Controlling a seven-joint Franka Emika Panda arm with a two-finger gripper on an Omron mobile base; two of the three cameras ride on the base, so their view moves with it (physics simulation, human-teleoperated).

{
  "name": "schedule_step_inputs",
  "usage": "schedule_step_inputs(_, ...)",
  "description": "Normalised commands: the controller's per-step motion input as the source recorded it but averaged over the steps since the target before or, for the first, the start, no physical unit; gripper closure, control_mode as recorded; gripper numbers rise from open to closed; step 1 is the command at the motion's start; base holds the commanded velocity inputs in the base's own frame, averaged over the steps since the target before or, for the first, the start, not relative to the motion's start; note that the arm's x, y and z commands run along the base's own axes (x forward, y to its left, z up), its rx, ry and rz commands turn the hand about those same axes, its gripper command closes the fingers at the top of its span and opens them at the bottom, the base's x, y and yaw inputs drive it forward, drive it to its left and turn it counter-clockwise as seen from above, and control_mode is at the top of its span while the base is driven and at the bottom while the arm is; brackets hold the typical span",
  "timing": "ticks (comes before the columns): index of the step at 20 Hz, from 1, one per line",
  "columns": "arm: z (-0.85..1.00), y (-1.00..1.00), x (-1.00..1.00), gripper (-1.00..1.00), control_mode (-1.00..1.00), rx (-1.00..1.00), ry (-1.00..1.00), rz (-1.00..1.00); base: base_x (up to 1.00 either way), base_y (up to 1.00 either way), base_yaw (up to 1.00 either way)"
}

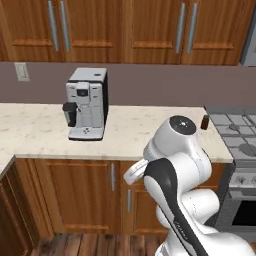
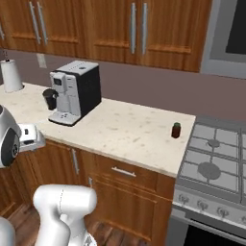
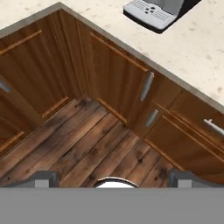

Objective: Collect the paprika, ketchup, and shaker from the cabinet and place them next to the stove.

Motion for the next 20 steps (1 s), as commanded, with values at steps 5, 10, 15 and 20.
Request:
schedule_step_inputs(5,0.0,0.0,0.0,-1.0,1.0,0.0,0.0,0.0,-0.27,0.28,0.51)
schedule_step_inputs(10,0.0,0.0,0.0,-1.0,1.0,0.0,0.0,0.0,-0.11,0.0,0.58)
schedule_step_inputs(15,0.0,0.0,0.0,-1.0,1.0,0.0,0.0,0.0,-0.01,0.13,0.59)
schedule_step_inputs(20,0.0,0.0,0.0,-1.0,1.0,0.0,0.0,0.0,0.0,0.19,0.6)
